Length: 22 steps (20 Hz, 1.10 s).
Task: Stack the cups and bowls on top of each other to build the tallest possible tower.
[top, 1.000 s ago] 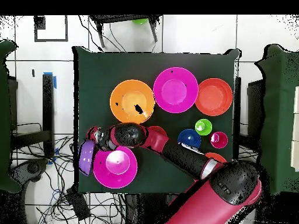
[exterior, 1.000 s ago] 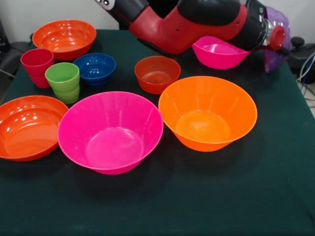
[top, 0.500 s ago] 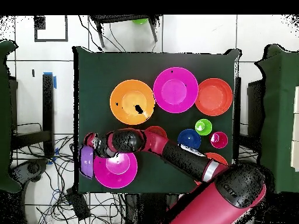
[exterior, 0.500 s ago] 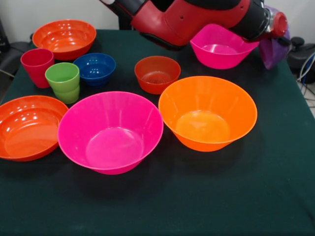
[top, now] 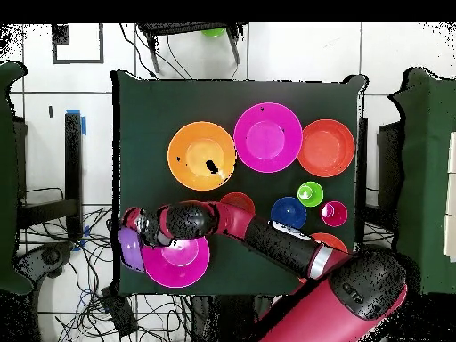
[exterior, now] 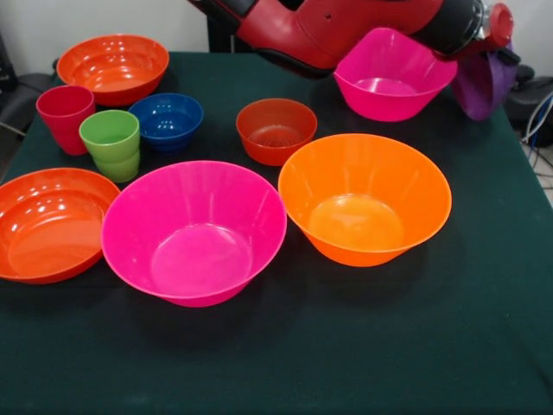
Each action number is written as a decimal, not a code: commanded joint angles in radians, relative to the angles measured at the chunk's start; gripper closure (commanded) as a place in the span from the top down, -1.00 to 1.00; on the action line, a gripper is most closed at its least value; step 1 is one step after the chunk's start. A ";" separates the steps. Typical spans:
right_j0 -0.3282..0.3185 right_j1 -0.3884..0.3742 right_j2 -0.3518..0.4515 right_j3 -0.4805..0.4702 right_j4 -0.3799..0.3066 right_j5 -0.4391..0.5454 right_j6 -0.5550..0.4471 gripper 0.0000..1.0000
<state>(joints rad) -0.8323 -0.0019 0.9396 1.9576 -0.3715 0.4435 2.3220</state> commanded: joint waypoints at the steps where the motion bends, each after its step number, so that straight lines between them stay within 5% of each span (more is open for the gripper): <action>1: 0.032 -0.026 0.018 -0.002 -0.033 -0.087 -0.015 -1.00; 10: 0.073 -0.118 0.064 0.058 0.038 -0.114 0.077 -1.00; 22: 0.107 -0.119 0.093 0.003 0.131 -0.080 0.069 -1.00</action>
<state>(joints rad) -0.7727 -0.1265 1.0178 2.0179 -0.3021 0.3834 2.3220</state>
